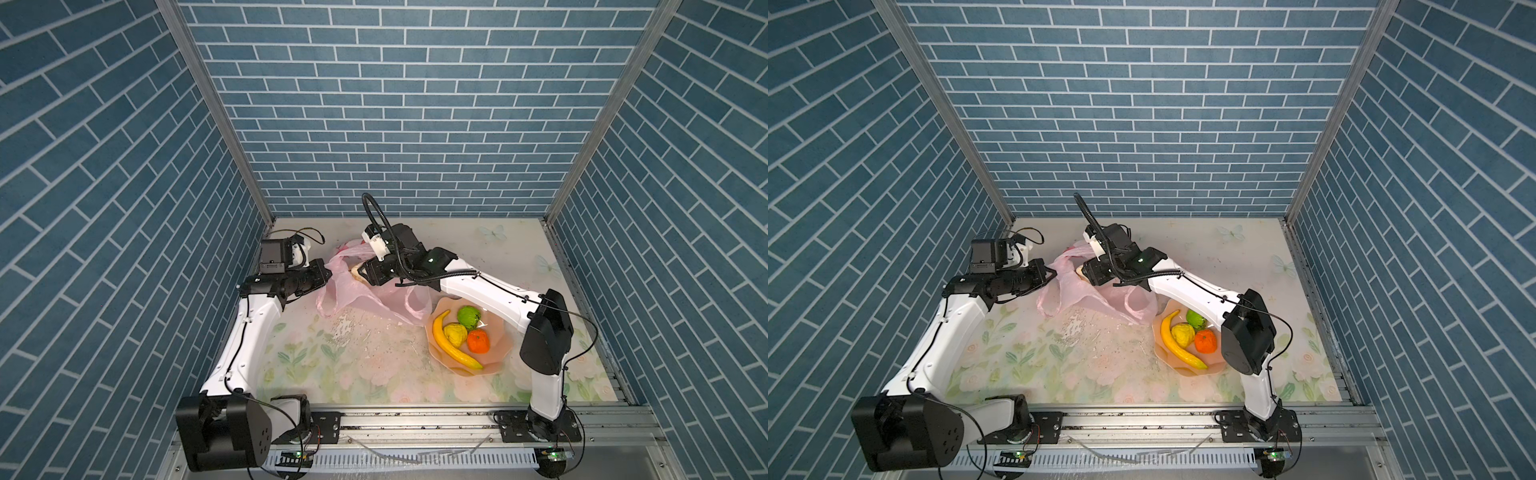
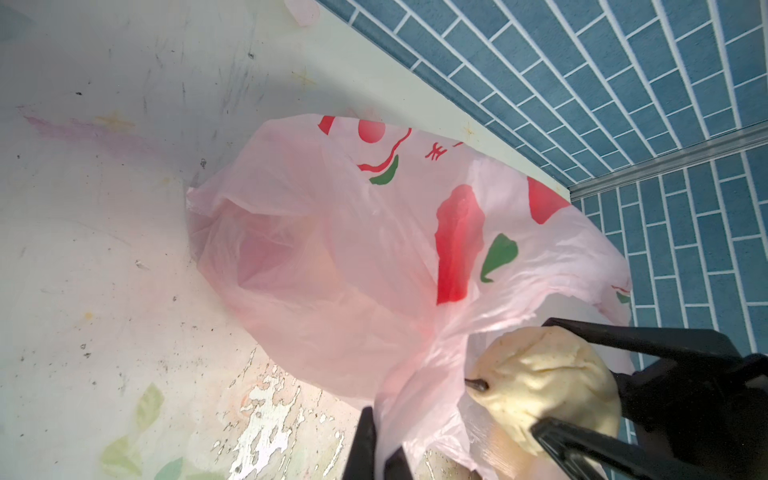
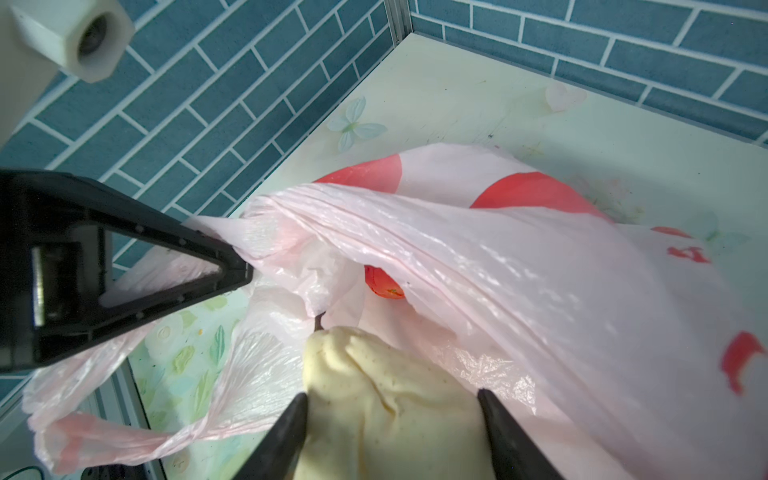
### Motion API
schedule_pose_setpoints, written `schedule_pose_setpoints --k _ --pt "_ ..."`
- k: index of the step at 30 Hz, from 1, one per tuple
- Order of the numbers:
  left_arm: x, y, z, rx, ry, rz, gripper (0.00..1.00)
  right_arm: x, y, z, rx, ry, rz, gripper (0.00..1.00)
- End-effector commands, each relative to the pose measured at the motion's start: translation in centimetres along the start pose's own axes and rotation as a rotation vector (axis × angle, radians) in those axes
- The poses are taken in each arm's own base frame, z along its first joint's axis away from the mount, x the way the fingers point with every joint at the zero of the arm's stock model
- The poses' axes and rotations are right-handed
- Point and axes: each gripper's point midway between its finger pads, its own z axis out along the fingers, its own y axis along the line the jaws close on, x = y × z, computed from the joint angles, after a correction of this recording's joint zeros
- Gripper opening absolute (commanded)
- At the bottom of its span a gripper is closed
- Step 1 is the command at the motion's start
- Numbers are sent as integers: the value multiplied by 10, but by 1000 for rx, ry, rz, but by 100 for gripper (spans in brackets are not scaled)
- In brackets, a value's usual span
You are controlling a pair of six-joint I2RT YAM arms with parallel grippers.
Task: Take the fake fruits out of the plastic bag
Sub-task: 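Lift the cream fruit out of the bag with the right gripper, then carry the cream fruit over the peach bowl and lower it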
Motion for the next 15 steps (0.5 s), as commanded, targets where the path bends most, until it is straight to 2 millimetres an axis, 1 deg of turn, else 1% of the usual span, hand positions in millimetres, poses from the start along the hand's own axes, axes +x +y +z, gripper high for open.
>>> schedule_pose_setpoints --k 1,4,8,9,12,15 --pt "6 2 -2 -10 3 15 0 -21 16 -34 -42 -56 -34 15" --pt "7 2 -2 -13 -1 12 0 -29 18 -50 -42 -83 -36 15" --pt "6 4 -3 -22 -9 13 0 -35 16 -80 -15 -124 -41 14" --pt "7 5 -3 -27 -9 11 0 -35 12 -88 14 -134 -44 14" --pt "7 8 -3 -40 -11 9 0 -35 -2 -120 99 -162 -45 14" --pt "7 7 -3 -37 -14 12 0 -25 -25 -150 214 -163 -26 14"
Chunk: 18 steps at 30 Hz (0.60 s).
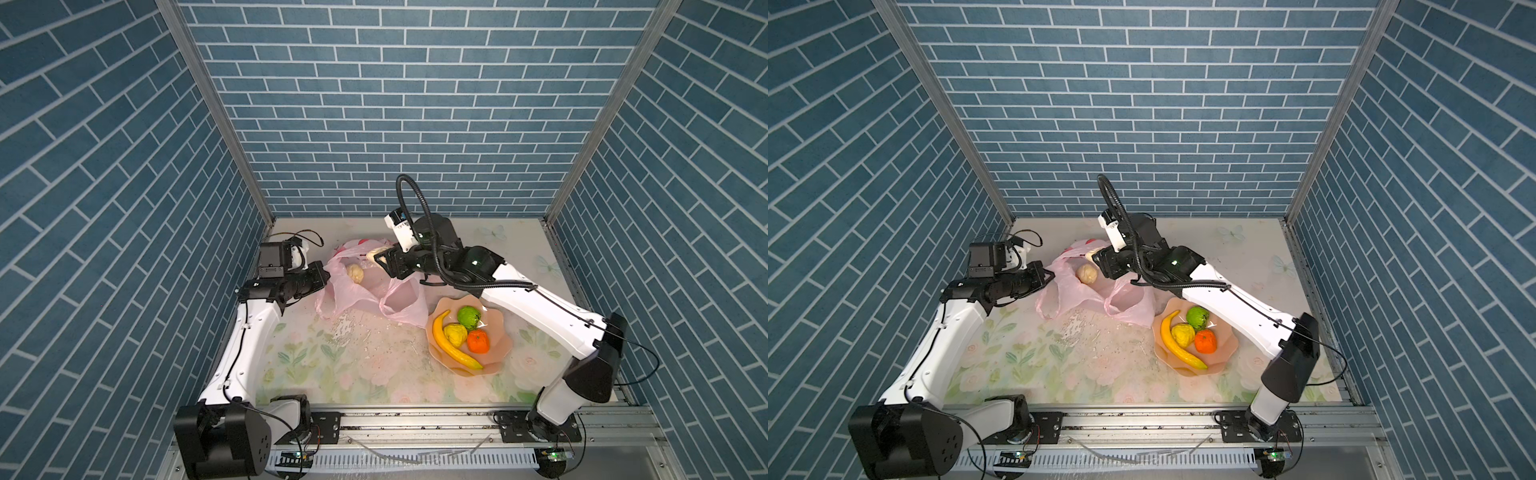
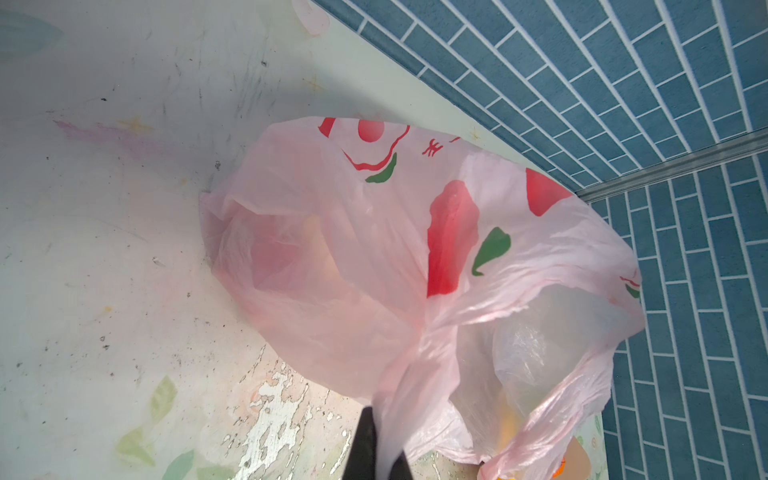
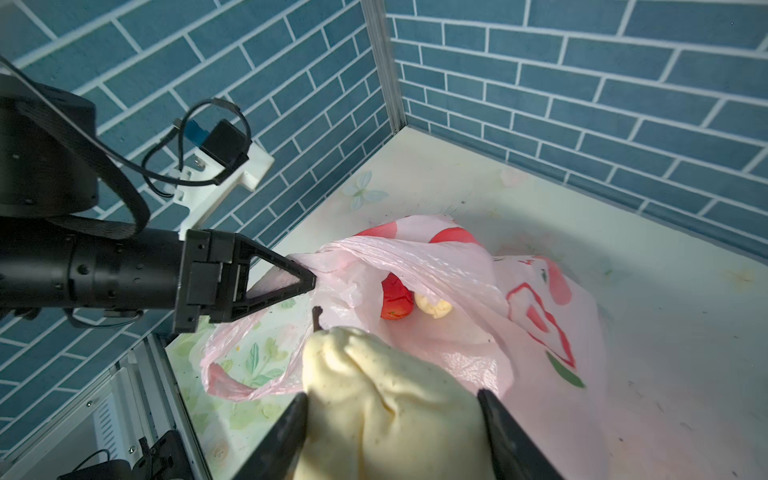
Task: Take the fake fruits out of the plastic bag
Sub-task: 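Carry the cream fruit over the peach bowl and lower it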
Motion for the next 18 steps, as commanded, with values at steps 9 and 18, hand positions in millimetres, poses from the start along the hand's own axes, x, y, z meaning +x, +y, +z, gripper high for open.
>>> schedule_pose_setpoints --k 9,18 --pt "5 1 -2 -6 5 15 0 86 -125 -106 527 19 215 14" --pt "9 1 -3 -3 13 24 0 189 -187 -163 881 -123 656 11"
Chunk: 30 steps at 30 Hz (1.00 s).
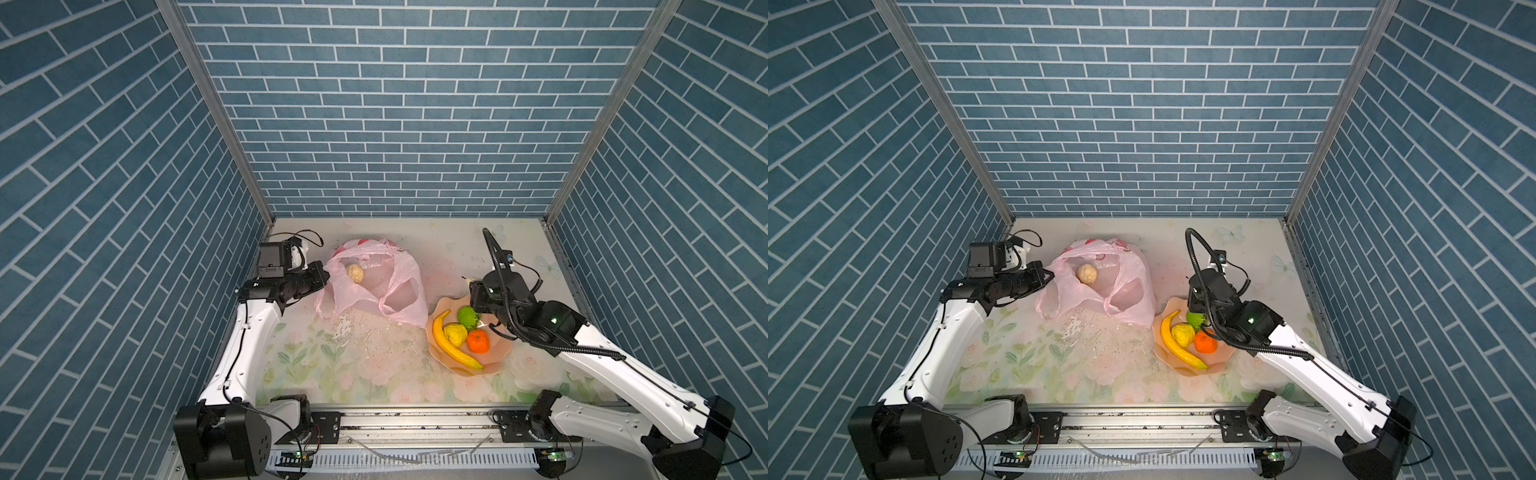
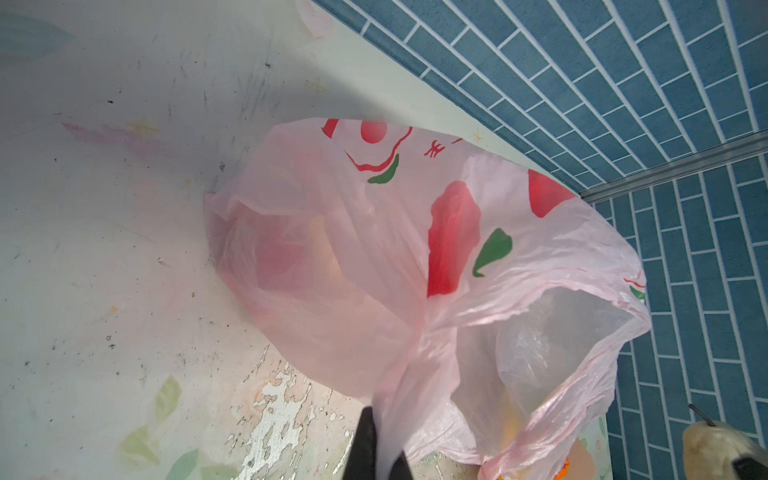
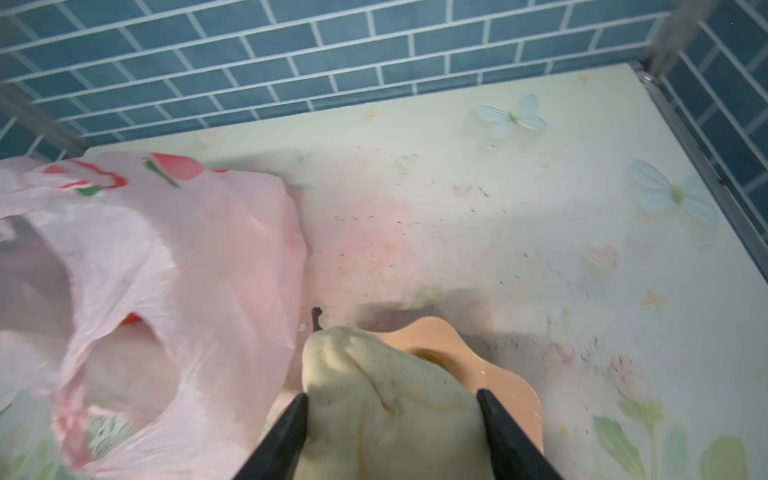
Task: Take the fake fruits out of the plastic bag
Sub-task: 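Carry the cream fruit over the peach bowl and lower it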
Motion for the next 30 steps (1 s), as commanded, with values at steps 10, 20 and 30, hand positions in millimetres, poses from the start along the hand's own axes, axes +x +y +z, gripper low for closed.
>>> schedule_pose_setpoints --k 10,20,30 --pt "17 4 -3 -5 23 25 0 50 -69 23 316 -29 318 11" --pt "18 0 -9 0 20 32 0 90 -70 44 326 77 320 13" --pt "20 -3 -14 7 21 31 0 110 -77 54 373 124 283 22"
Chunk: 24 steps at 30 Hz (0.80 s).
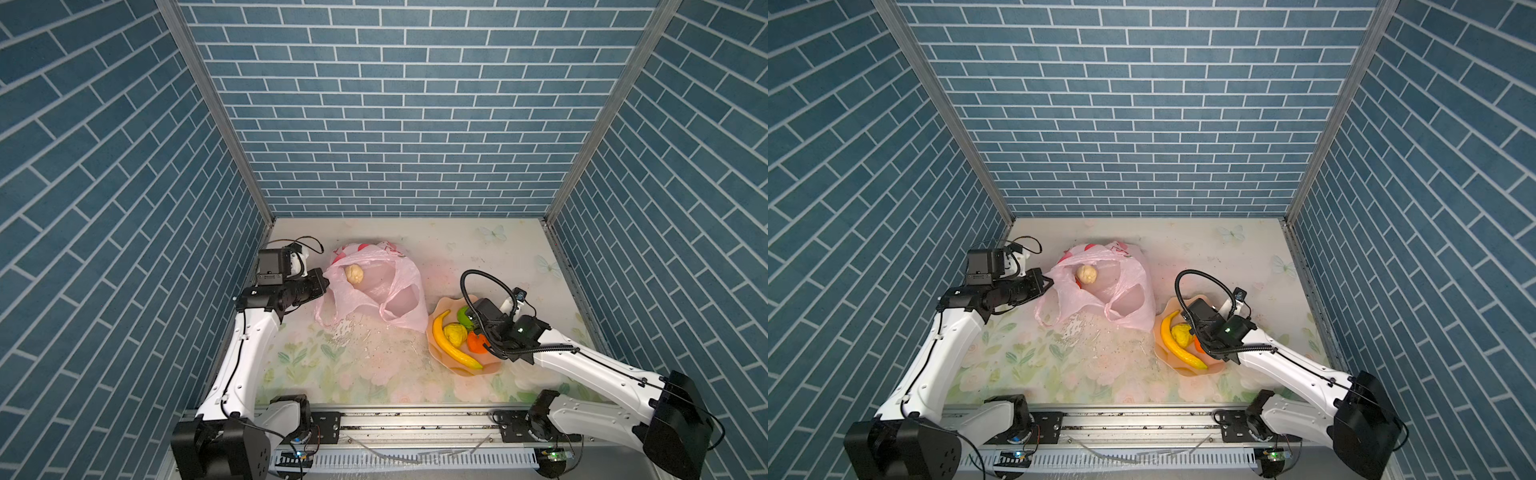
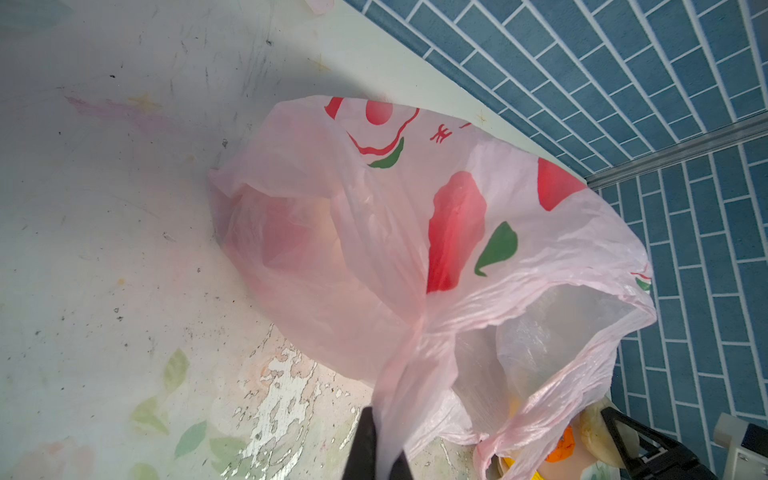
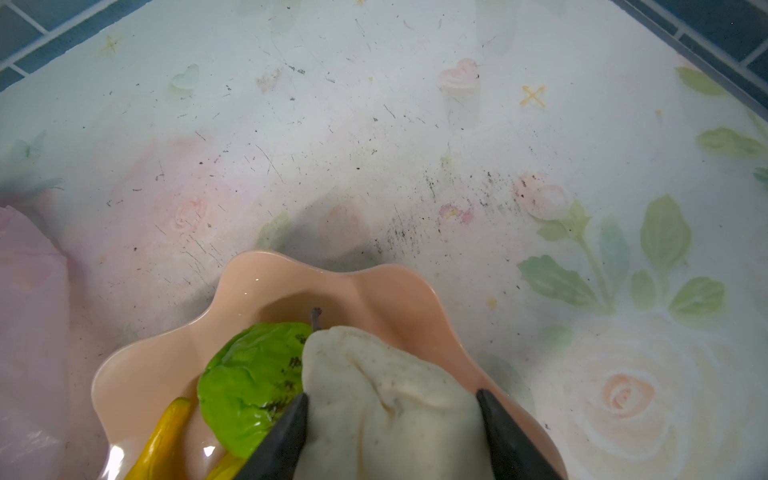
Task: Take the fake fruits out of the plastic bag
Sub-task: 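Carry the cream fruit over the peach bowl and lower it, then open the right gripper to release the cream fruit into the bowl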
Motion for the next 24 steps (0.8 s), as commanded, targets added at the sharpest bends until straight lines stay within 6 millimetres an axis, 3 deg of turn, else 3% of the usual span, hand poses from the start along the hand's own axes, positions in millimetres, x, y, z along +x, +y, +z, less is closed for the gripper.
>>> schedule_pose_setpoints --k 1,7,17,24 --pt "3 -6 -6 14 3 18 0 9 -10 8 40 10 22 22" --pt "6 -8 -10 21 11 19 0 15 -12 13 54 23 9 27" --pt "6 -11 -12 30 14 13 0 12 -14 12 65 24 -16 60" --pt "8 -11 -13 22 36 13 0 -4 -9 1 38 -3 -49 70"
